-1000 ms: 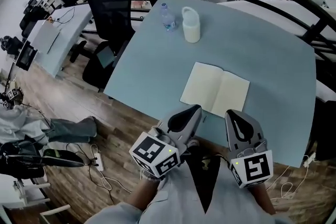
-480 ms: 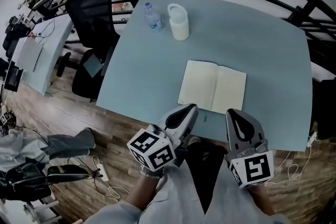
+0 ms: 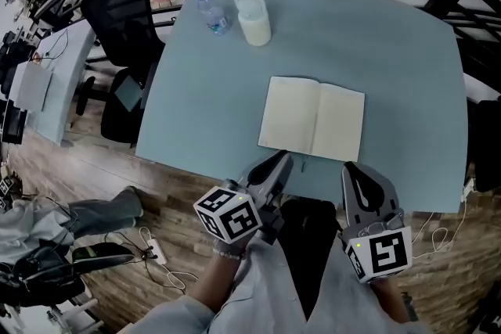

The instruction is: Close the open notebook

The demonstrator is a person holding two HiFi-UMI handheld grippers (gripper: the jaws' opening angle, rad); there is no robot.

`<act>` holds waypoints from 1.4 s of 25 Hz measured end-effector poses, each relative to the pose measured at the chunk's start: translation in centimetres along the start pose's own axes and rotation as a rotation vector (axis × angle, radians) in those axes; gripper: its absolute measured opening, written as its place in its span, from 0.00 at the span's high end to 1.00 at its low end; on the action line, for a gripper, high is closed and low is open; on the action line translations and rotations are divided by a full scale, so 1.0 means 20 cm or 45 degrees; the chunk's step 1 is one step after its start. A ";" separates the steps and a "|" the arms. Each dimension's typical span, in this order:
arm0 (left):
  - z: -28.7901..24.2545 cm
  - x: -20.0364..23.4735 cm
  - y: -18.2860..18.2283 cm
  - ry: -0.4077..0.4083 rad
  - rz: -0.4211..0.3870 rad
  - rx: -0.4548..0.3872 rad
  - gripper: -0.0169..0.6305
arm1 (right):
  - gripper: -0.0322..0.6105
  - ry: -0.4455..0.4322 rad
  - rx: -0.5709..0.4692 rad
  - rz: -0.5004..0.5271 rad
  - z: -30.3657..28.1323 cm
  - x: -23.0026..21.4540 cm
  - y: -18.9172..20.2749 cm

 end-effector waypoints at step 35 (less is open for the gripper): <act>-0.16 0.61 0.47 -0.284 0.684 0.182 0.78 | 0.95 0.033 0.135 -0.093 0.00 -0.08 0.26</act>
Point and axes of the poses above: the fingertips, and each gripper's own axes: z backward along the fingers, x to its left, y out of its underside, the point moved 3 cm from there along z, backward along the fingers, and after that the axes turned 5 degrees about z, right-handed, at the moved point
